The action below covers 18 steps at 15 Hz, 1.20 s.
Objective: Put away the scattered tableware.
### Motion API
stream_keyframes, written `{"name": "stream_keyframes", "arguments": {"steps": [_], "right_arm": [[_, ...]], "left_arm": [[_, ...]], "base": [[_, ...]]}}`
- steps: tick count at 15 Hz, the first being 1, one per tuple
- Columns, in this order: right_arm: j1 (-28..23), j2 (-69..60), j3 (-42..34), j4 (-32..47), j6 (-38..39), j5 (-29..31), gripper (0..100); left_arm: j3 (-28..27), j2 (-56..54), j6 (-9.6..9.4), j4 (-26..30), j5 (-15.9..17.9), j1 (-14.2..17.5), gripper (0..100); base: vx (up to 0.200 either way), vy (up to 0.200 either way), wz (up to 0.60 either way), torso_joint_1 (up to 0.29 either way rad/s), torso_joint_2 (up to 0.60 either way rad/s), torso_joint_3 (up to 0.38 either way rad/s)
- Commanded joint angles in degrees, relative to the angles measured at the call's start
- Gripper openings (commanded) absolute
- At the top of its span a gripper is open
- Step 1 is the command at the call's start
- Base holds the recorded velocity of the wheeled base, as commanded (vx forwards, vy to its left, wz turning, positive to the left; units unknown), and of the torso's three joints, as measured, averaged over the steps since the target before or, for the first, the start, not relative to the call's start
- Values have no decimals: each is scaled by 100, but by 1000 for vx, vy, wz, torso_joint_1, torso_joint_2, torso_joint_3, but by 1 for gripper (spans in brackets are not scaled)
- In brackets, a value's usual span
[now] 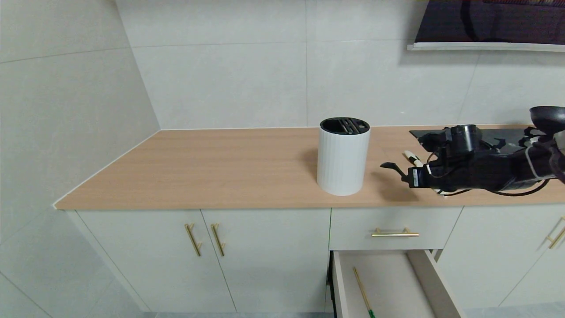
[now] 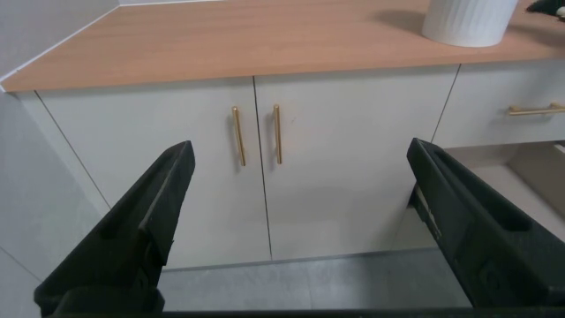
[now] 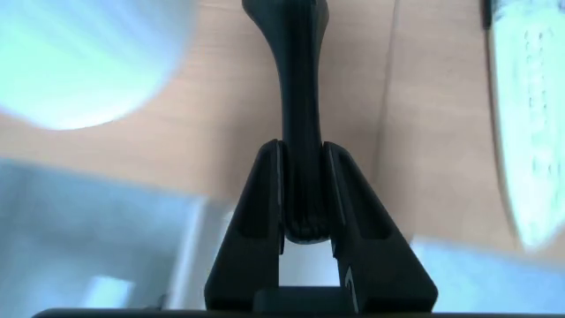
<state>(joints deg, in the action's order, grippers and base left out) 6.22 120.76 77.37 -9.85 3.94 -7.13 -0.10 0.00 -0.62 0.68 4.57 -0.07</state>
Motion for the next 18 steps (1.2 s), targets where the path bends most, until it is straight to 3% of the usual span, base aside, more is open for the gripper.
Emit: {"name": "stream_keyframes", "arguments": {"steps": [1,4,9,12,16,18], "right_arm": [[231,-940,-442,150,353,19,0],[231,-1520,-1383,-70,345,45,0],[231,-2347,-3844,-2012,81,177,0],[398,-2812,-4837,-2399,11,195,0],[407,-3094,-5294,-2399,-25,186,0],[398,-2654,-5329,-2443,-218,177,0]], "left_arm": [[1,0,1,2,0,-1,100],[1,0,1,2,0,-1,100],[1,0,1,2,0,-1,100],[1,0,1,2,0,-1,100],[1,0,1,2,0,-1,100],[1,0,1,2,0,-1,100]], "base": [[0,0,0,0,0,0],[0,0,0,0,0,0],[0,0,0,0,0,0],[0,0,0,0,0,0],[0,0,0,0,0,0],[0,0,0,0,0,0]]}}
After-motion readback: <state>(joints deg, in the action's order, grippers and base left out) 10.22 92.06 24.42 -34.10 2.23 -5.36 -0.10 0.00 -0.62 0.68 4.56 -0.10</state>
